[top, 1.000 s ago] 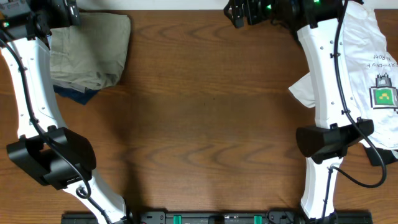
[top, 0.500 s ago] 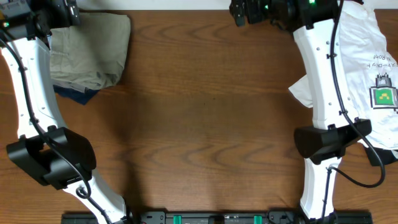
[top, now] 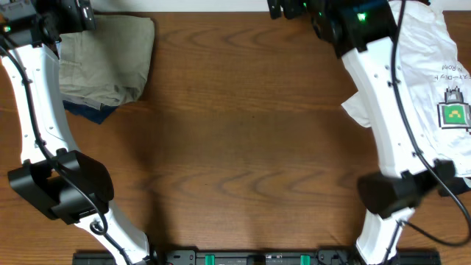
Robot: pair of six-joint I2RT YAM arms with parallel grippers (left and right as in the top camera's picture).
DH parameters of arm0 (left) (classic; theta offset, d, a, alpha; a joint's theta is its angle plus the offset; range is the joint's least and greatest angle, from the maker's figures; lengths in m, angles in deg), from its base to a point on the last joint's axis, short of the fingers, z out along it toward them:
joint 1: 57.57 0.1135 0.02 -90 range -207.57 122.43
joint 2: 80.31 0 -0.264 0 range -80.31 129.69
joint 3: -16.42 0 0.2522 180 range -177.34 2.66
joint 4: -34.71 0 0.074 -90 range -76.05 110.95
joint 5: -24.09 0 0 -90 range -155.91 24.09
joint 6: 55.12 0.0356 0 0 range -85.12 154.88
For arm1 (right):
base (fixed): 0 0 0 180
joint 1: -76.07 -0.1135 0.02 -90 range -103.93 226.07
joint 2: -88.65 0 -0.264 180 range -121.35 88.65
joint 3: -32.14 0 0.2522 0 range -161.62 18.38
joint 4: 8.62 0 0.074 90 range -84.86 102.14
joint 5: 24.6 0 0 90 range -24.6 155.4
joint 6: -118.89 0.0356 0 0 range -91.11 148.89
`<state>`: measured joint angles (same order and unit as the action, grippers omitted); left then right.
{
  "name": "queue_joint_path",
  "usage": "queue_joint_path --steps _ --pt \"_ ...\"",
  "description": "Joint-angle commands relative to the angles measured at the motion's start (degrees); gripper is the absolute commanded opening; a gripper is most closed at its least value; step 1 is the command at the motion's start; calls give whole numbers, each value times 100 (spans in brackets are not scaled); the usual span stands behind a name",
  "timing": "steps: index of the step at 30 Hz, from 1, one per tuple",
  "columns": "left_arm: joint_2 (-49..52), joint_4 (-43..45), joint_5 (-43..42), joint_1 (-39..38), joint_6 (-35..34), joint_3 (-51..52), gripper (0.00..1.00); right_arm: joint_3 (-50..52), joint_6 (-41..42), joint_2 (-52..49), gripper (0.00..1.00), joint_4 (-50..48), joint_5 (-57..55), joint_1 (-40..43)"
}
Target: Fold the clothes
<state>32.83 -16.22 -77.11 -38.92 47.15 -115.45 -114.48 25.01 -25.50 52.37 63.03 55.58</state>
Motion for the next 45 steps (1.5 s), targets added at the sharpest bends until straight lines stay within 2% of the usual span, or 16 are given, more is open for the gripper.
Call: queue_joint_path --steps 1,11,24,30,36,45 --pt "35 -15 7 28 57 -24 98 1182 -114 782 99 -459 -98 103" --pt "35 -15 7 28 57 -24 98 4909 -107 2968 99 -2055 -9 542" --pt "35 -15 7 28 57 -24 98 9156 -87 5930 99 -4441 1121 1574" --pt "35 -15 7 28 59 -24 98 10448 -90 7261 99 -4638 1139 1873" --pt "35 -15 7 28 57 -24 98 11304 -90 8376 99 -4680 1121 2059" --pt "35 -15 7 28 57 -24 98 12295 -92 9449 99 -4774 1038 2168"
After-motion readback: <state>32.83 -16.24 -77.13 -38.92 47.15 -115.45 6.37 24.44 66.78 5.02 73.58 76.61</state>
